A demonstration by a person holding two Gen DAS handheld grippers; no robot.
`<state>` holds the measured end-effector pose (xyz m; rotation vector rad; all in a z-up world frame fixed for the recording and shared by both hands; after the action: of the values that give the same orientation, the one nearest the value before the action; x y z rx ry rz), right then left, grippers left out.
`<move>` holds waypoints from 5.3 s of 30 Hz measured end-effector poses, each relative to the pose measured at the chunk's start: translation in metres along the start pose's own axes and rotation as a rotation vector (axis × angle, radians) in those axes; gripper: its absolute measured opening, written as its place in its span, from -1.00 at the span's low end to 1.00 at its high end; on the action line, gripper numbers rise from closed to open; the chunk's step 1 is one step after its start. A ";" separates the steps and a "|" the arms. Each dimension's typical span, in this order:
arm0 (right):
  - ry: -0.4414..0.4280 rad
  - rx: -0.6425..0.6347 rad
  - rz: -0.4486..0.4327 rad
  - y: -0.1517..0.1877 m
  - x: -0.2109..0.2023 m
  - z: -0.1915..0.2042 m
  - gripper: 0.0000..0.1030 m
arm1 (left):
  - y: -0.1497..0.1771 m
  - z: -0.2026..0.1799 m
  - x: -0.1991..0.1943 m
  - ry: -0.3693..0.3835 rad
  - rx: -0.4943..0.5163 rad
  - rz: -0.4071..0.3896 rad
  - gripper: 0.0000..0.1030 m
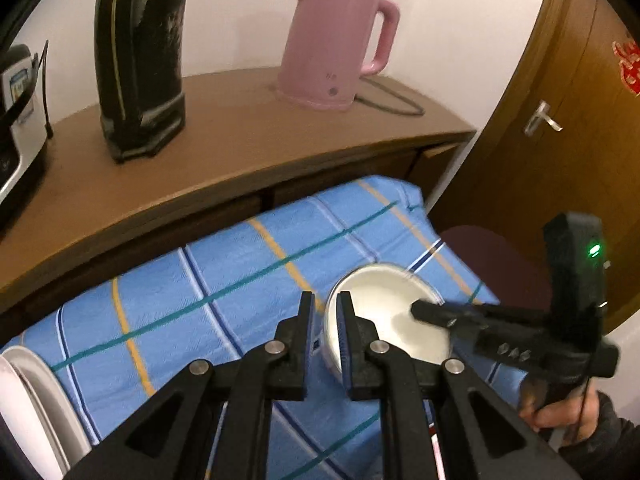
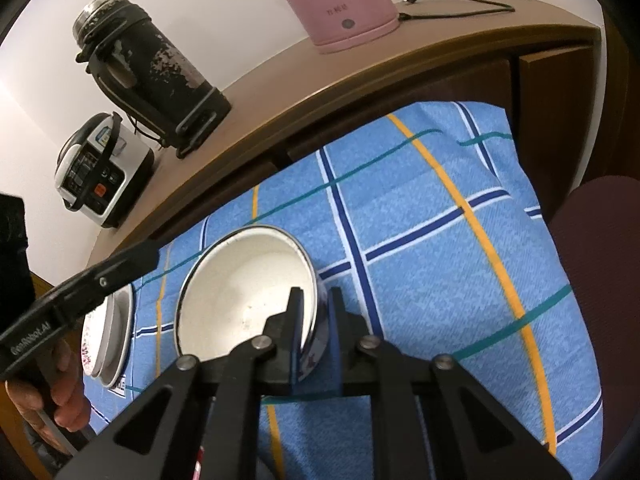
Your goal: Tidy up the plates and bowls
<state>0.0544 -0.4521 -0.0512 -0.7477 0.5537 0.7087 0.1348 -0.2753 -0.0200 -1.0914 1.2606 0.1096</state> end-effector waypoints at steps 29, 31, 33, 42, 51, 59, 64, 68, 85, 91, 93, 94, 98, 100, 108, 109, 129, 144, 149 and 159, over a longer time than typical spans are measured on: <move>-0.038 -0.008 0.050 0.019 0.002 0.010 -0.32 | 0.013 -0.010 0.004 -0.017 0.054 0.002 0.36; -0.034 -0.012 0.048 0.020 0.002 0.011 -0.32 | 0.012 -0.010 0.009 -0.021 0.045 0.014 0.36; -0.029 -0.019 0.048 0.021 0.001 0.011 -0.32 | 0.012 -0.011 0.015 -0.034 0.034 0.033 0.36; -0.014 -0.041 0.047 0.021 0.003 0.013 -0.33 | 0.020 -0.006 0.043 -0.027 -0.022 0.122 -0.52; 0.002 -0.058 0.044 0.020 0.005 0.016 -0.40 | 0.022 -0.014 0.041 -0.070 -0.007 0.101 -0.80; 0.015 -0.072 0.049 0.020 0.008 0.018 -0.51 | 0.021 -0.014 0.040 -0.094 -0.020 0.099 -0.85; -0.005 -0.047 0.056 0.021 0.006 0.016 -0.63 | 0.018 -0.017 0.029 -0.115 -0.009 0.075 -0.85; 0.003 -0.066 0.045 0.020 0.002 0.022 -0.64 | 0.017 -0.017 0.024 -0.125 -0.015 0.063 -0.85; -0.014 -0.134 -0.028 0.016 -0.044 0.059 -0.65 | 0.008 -0.029 -0.037 -0.151 0.009 -0.054 -0.85; -0.008 -0.158 -0.043 0.022 -0.058 0.072 -0.65 | 0.012 -0.031 -0.053 -0.149 0.007 -0.075 -0.85; -0.008 -0.161 -0.047 0.022 -0.060 0.075 -0.65 | 0.012 -0.032 -0.058 -0.149 0.009 -0.081 -0.85; -0.008 -0.162 -0.049 0.023 -0.062 0.076 -0.65 | 0.013 -0.032 -0.060 -0.148 0.010 -0.083 -0.85; -0.005 -0.172 -0.052 0.029 -0.070 0.081 -0.65 | 0.016 -0.033 -0.069 -0.133 0.006 -0.087 -0.85; -0.003 -0.178 -0.050 0.032 -0.074 0.083 -0.65 | 0.019 -0.035 -0.074 -0.130 0.007 -0.089 -0.85; 0.005 -0.196 -0.038 0.053 -0.090 0.091 -0.65 | 0.041 -0.048 -0.093 -0.134 0.025 -0.102 -0.85; 0.005 -0.194 -0.033 0.058 -0.092 0.091 -0.65 | 0.045 -0.050 -0.094 -0.132 0.026 -0.099 -0.85; 0.011 -0.156 0.111 0.115 -0.095 0.079 -0.62 | 0.101 -0.065 -0.088 -0.144 0.026 0.004 -0.85; 0.089 -0.236 0.109 0.107 -0.083 0.083 -0.47 | 0.101 -0.063 -0.073 -0.179 0.063 0.064 -0.84; 0.099 -0.248 0.080 0.101 -0.087 0.082 -0.20 | 0.100 -0.062 -0.071 -0.191 0.088 0.078 -0.83; 0.127 -0.219 0.126 0.105 -0.066 0.066 -0.18 | 0.096 -0.066 -0.074 -0.176 0.191 0.078 -0.75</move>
<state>-0.0524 -0.3711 -0.0095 -0.9728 0.6493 0.8518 0.0020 -0.2359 -0.0116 -0.8500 1.1307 0.1390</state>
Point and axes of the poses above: each gripper's, at about its wrist camera, not at the fingertips, and x roughly the way its jaws point, z to its left, y to its underside, the point moved 3 cm from there along x, roughly the way its jaws point, and after that the axes turned 9 degrees about -y, right-handed, at the moved point
